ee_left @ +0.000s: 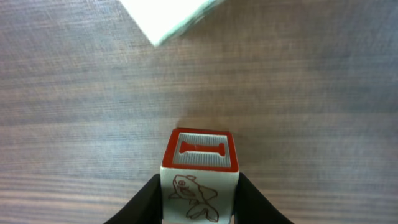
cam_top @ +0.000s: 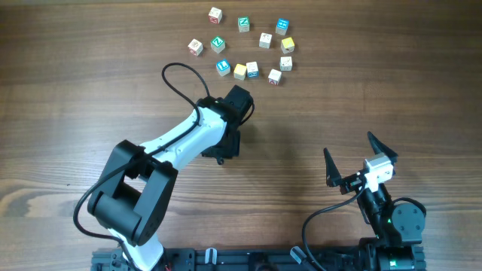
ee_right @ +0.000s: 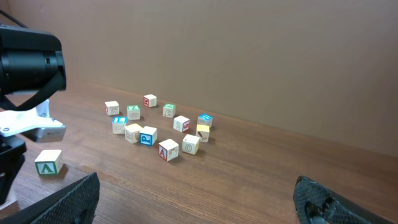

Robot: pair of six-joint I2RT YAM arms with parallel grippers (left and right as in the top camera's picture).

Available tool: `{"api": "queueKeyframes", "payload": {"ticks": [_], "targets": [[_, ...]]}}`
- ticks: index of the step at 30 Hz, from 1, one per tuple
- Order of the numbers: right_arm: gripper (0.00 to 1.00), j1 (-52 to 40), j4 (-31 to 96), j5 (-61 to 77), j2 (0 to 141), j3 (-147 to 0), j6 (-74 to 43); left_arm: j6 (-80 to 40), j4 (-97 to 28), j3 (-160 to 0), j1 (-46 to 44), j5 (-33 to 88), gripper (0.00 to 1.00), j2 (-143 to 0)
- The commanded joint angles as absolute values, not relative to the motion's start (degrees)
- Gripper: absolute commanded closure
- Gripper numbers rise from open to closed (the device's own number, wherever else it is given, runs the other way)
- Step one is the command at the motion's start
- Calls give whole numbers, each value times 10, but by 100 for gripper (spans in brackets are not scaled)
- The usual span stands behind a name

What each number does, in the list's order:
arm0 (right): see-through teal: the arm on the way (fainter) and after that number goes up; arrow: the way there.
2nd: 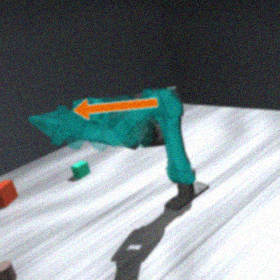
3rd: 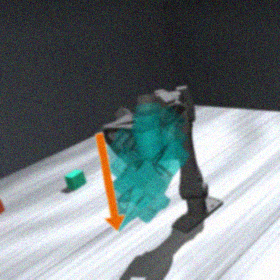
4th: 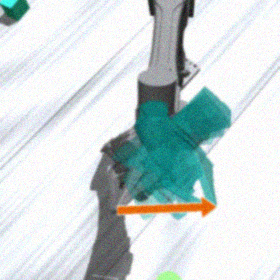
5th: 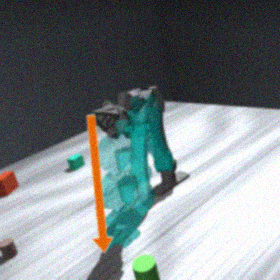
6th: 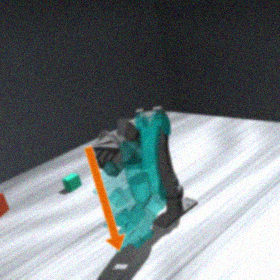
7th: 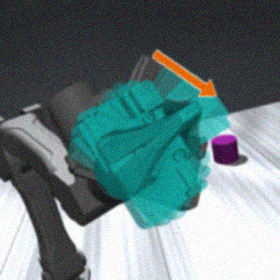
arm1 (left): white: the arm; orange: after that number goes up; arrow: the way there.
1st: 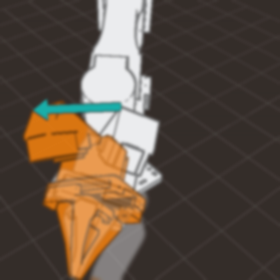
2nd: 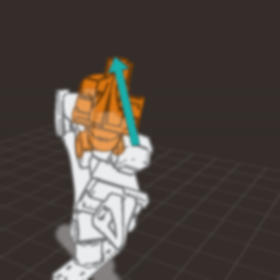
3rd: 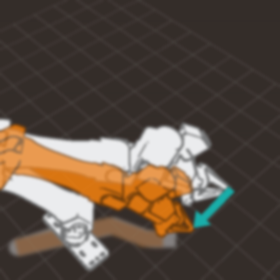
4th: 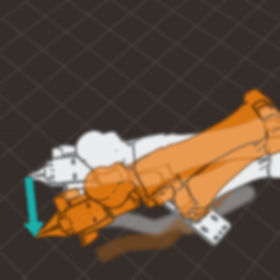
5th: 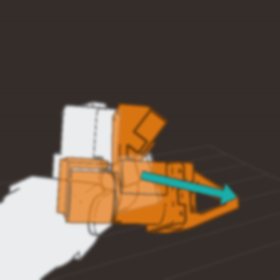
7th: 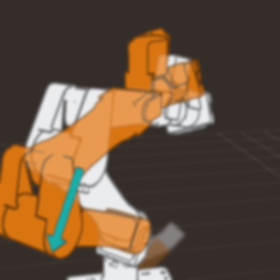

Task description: Form a circle

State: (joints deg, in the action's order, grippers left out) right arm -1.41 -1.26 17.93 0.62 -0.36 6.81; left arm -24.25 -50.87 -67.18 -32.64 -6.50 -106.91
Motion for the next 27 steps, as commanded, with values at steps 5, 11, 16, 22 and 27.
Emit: {"api": "queueKeyframes", "payload": {"ticks": [5, 11, 16, 22, 27], "targets": [[0, -15, -14, 178, 3, -3, 74, -227, -476, -666, -327, -98, 65, -1086], [0, -15, -14, 178, 3, -3, 74, -226, -462, -666, -327, -97, 66, -1087], [0, -15, -14, 178, 3, -3, 74, -197, -458, -666, -327, -97, 66, -1087], [0, -15, -14, 178, 3, -3, 74, -197, -449, -666, -327, -98, 65, -1087], [0, -15, -14, 178, 3, -3, 74, -197, -439, -666, -327, -100, 65, -1087]]}}
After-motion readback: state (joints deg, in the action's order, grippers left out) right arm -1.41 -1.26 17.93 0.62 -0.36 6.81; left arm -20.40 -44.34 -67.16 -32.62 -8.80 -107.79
